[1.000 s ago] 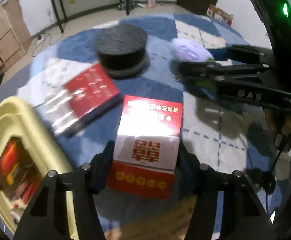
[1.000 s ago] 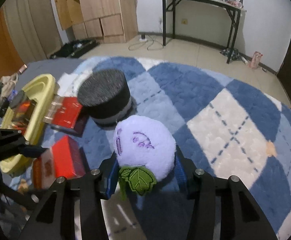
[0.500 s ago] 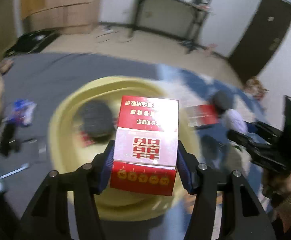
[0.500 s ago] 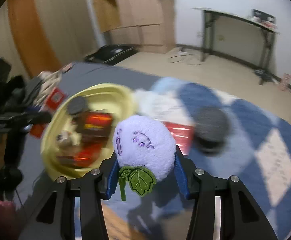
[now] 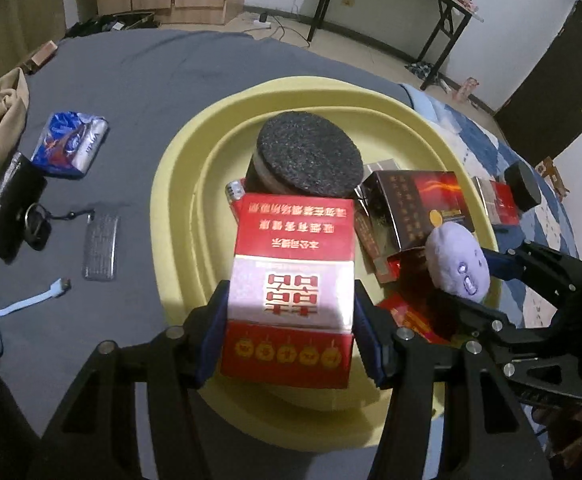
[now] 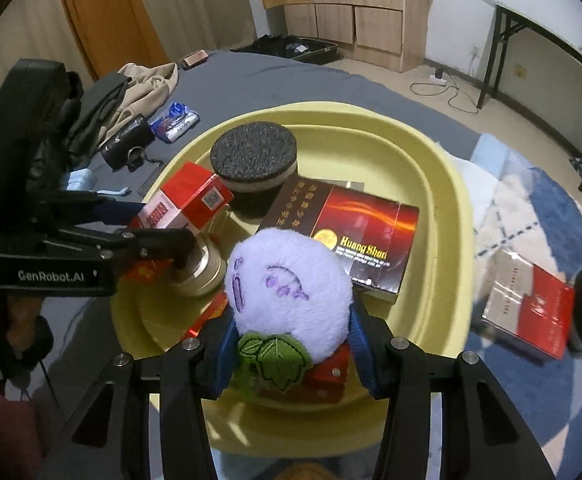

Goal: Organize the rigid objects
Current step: 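Release the pack into the yellow tray while the right tool drops the plush ball there, then grasp the silver-and-red pack with the left tool while the right tool grasps the black sponge puck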

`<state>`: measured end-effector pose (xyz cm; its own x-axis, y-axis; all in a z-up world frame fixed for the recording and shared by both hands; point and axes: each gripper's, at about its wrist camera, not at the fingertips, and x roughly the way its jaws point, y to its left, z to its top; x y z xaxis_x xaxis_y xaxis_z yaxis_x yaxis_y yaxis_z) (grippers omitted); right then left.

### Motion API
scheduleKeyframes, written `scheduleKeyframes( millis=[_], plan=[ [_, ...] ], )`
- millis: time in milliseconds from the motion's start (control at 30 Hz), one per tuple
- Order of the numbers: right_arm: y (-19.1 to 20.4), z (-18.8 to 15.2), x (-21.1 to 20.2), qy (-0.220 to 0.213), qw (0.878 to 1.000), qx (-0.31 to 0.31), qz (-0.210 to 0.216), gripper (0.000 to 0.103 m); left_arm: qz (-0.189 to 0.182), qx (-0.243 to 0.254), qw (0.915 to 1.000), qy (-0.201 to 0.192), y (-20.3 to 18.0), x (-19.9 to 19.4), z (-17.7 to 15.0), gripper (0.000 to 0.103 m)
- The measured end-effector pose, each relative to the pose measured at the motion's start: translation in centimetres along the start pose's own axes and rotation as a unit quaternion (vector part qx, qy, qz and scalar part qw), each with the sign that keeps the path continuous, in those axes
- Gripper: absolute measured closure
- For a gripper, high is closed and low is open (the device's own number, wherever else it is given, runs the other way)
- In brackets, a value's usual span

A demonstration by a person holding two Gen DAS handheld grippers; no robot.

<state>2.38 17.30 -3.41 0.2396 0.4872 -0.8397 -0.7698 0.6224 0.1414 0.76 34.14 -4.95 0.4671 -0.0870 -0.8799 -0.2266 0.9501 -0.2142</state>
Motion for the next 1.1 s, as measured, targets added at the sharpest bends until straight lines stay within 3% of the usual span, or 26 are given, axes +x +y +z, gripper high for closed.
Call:
scheduleKeyframes(
  millis=[67, 133, 200, 267, 300, 367, 433, 500, 667, 833, 967, 1033, 1100],
  plan=[
    [0.3, 0.2, 0.6, 0.004, 1.0, -0.005, -0.007, 0.048, -0.01, -0.008, 0.9999, -0.004, 0.4, 0.1, 0.0, 0.045],
    [0.7, 0.5, 1.1, 0.009, 1.0, -0.007, -0.01, 0.036, -0.015, -0.013, 0.9997, -0.013, 0.5, 0.1, 0.2, 0.041],
    [0.8, 0.4, 0.6, -0.004, 1.0, 0.0, -0.004, 0.01, -0.019, -0.018, 0.9993, -0.027, 0.7, -0.6, 0.4, 0.024],
    [0.4, -0.1, -1.3, -0.033, 0.999, 0.013, 0.007, 0.003, -0.018, -0.022, 0.998, -0.056, 0.4, -2.3, 0.6, 0.0],
    [0.1, -0.4, -2.2, -0.046, 0.999, 0.02, 0.011, 0.001, -0.016, -0.021, 0.9972, -0.07, 0.1, -3.0, 0.8, 0.0],
    [-1.6, -1.2, -4.6, -0.071, 0.996, 0.044, 0.001, 0.0, -0.014, -0.011, 0.9972, -0.072, -1.1, -4.0, 1.6, 0.0],
    [-3.9, -2.3, -6.6, -0.091, 0.993, 0.074, -0.013, 0.0, -0.006, 0.005, 0.9988, -0.047, -2.8, -4.0, 2.5, 0.0],
    [-8.1, -4.2, -8.5, -0.101, 0.986, 0.12, -0.054, 0.0, -0.012, 0.027, 0.9987, -0.04, -5.7, -4.2, 3.3, 0.0],
    [-16.6, -7.3, -9.6, -0.073, 0.966, 0.209, -0.131, 0.0, -0.061, 0.084, 0.9946, -0.002, -15.0, -2.0, 4.3, 0.0],
    [-19.6, -6.5, -8.4, -0.084, 0.958, 0.258, -0.096, 0.0, -0.057, 0.1, 0.9929, 0.031, -19.6, 1.7, 4.7, 0.0],
    [-20.6, -4.8, -6.1, -0.076, 0.963, 0.234, -0.11, 0.001, -0.032, 0.13, 0.9902, 0.04, -20.7, 3.0, 4.7, 0.0],
    [-21.3, -4.3, -4.4, -0.06, 0.966, 0.226, -0.11, 0.009, -0.029, 0.126, 0.9909, 0.037, -20.8, 3.6, 4.7, 0.0],
    [-21.8, -3.9, -3.4, -0.049, 0.969, 0.217, -0.107, 0.031, -0.026, 0.118, 0.9918, 0.04, -21.0, 4.7, 5.0, 0.0]
  ],
)
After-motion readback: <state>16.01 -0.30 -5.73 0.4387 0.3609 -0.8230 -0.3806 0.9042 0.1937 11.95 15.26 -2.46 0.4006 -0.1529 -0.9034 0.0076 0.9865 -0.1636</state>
